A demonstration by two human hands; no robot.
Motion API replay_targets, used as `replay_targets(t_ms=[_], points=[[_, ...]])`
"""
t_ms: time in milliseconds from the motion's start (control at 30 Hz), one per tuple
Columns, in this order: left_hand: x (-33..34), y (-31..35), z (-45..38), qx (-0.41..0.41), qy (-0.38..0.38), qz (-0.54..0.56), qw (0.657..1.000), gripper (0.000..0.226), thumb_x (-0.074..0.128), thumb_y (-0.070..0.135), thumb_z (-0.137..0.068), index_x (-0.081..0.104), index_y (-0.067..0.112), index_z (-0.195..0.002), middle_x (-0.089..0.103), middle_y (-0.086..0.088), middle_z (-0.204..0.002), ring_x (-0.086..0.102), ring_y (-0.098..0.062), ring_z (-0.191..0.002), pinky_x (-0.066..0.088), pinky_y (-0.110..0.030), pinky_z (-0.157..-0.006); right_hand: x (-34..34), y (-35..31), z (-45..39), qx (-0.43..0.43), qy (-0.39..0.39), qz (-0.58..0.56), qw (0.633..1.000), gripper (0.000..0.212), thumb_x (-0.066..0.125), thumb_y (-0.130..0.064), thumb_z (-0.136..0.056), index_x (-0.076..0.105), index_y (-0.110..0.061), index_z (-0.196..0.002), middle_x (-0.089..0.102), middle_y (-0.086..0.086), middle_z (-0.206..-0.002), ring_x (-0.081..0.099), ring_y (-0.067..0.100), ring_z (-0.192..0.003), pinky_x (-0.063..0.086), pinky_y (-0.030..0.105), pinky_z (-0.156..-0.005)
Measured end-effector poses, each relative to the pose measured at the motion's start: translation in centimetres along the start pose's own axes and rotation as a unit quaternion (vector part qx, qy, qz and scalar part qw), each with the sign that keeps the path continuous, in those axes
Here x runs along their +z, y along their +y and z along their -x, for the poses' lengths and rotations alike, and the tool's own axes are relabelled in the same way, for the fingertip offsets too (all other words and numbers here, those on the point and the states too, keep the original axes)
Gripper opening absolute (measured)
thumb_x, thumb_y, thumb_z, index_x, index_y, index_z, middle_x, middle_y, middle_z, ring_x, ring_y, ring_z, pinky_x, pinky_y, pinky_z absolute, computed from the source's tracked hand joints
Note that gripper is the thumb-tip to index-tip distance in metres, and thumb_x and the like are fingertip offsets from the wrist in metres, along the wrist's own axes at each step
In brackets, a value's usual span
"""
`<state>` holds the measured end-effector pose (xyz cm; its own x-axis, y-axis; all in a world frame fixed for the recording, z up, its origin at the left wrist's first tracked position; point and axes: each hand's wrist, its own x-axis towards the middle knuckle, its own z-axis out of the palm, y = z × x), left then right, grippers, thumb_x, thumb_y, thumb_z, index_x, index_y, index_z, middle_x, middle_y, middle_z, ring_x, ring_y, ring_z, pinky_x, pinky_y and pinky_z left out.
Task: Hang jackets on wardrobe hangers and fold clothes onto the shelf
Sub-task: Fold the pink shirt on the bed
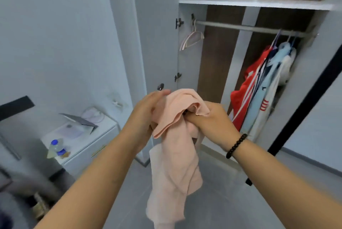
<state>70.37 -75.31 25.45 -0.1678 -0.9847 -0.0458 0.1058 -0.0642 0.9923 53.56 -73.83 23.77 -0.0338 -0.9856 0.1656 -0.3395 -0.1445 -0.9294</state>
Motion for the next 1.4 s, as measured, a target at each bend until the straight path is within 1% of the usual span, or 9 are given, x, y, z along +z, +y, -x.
replay_targets(t_ms=[133, 267, 400, 600, 800, 967, 1133, 1233, 1400], points=[[-5.5, -6.1, 4.2, -0.027, 0.169, -0.048, 0.984, 0.056, 0.042, 0.072, -0.059, 0.059, 0.030, -0.093, 0.066, 0.012, -0.100, 0.061, -0.007, -0.095, 0.047, -0.037, -0.090, 5.9, -0.7, -2.2, 0.025, -0.008, -0.061, 0.998, 0.034, 0.071, -0.021, -0.081, 0.062, 0.011, -0.084, 0.059, 0.011, -0.072, 0.052, 0.012, -0.068, 0.039, 0.026, -0.063], [-8.2, -9.6, 6.3, -0.191, 0.150, 0.009, 0.970, 0.062, 0.041, 0.070, -0.081, 0.062, 0.023, -0.115, 0.063, -0.001, -0.125, 0.057, -0.017, -0.113, 0.044, -0.038, -0.095, 10.4, -2.0, -3.9, 0.046, -0.020, -0.091, 0.995, 0.020, 0.071, -0.019, -0.081, 0.066, 0.000, -0.077, 0.061, 0.001, -0.071, 0.054, 0.010, -0.066, 0.041, 0.024, -0.062], [-9.5, -9.2, 6.7, -0.085, 0.119, -0.037, 0.989, 0.043, 0.043, 0.058, -0.076, 0.066, 0.030, -0.097, 0.070, 0.024, -0.091, 0.061, 0.012, -0.087, 0.045, -0.014, -0.074, 13.3, -3.0, -5.1, 0.051, -0.054, -0.087, 0.993, 0.017, 0.070, -0.015, -0.080, 0.065, -0.018, -0.064, 0.063, -0.006, -0.065, 0.056, 0.004, -0.061, 0.042, 0.015, -0.055], [-11.0, -9.5, 4.3, 0.039, 0.167, -0.026, 0.985, 0.020, 0.051, 0.030, -0.095, 0.065, 0.015, -0.096, 0.068, -0.010, -0.092, 0.059, -0.015, -0.082, 0.048, -0.027, -0.078, 13.7, -1.0, -6.3, 0.072, -0.022, -0.094, 0.993, 0.029, 0.070, -0.019, -0.080, 0.063, 0.009, -0.081, 0.060, 0.007, -0.073, 0.054, 0.013, -0.071, 0.040, 0.029, -0.067], [-10.0, -8.7, 0.7, 0.097, 0.228, -0.037, 0.968, 0.029, 0.041, 0.020, -0.103, 0.058, 0.022, -0.080, 0.059, 0.018, -0.064, 0.050, 0.003, -0.060, 0.041, -0.010, -0.056, 9.5, 3.8, -6.2, 0.084, 0.017, 0.056, 0.995, 0.025, 0.067, -0.018, -0.077, 0.064, 0.006, -0.084, 0.063, 0.021, -0.076, 0.055, 0.020, -0.070, 0.043, 0.033, -0.065], [-8.3, -6.3, -0.7, 0.106, 0.071, -0.131, 0.983, 0.026, 0.048, 0.024, -0.100, 0.067, 0.024, -0.082, 0.060, 0.019, -0.064, 0.052, 0.004, -0.060, 0.039, -0.010, -0.057, 6.6, 6.7, -5.3, 0.114, -0.024, 0.275, 0.954, 0.007, 0.063, -0.016, -0.077, 0.058, -0.011, -0.080, 0.064, -0.002, -0.066, 0.064, 0.023, -0.073, 0.046, 0.020, -0.053], [-6.1, -3.4, -0.2, 0.155, -0.043, -0.332, 0.929, 0.037, 0.055, 0.030, -0.097, 0.058, 0.015, -0.063, 0.043, 0.008, -0.053, 0.039, -0.002, -0.054, 0.032, -0.020, -0.057, 5.6, 5.8, -3.7, 0.011, -0.163, 0.227, 0.960, 0.093, 0.077, -0.033, -0.074, 0.021, -0.027, -0.147, 0.033, -0.011, -0.139, 0.042, 0.005, -0.124, 0.038, 0.022, -0.099], [-4.0, -1.9, 1.4, 0.167, -0.037, -0.341, 0.924, 0.031, 0.060, 0.027, -0.095, 0.062, 0.026, -0.064, 0.057, 0.015, -0.054, 0.049, 0.002, -0.054, 0.035, -0.016, -0.055, 5.0, 3.8, -2.3, -0.103, -0.221, 0.158, 0.957, 0.070, 0.073, -0.028, -0.074, 0.041, -0.034, -0.137, 0.051, -0.016, -0.133, 0.048, 0.000, -0.122, 0.041, 0.028, -0.105], [-1.3, -1.7, 5.3, 0.176, 0.094, -0.253, 0.947, 0.023, 0.075, 0.036, -0.080, 0.067, 0.017, -0.071, 0.061, -0.002, -0.061, 0.048, -0.008, -0.056, 0.037, -0.020, -0.053, 2.6, 1.7, 0.7, -0.108, -0.295, 0.059, 0.947, 0.022, 0.077, -0.018, -0.075, 0.067, -0.023, -0.094, 0.072, -0.008, -0.091, 0.067, 0.007, -0.092, 0.053, 0.030, -0.087]])
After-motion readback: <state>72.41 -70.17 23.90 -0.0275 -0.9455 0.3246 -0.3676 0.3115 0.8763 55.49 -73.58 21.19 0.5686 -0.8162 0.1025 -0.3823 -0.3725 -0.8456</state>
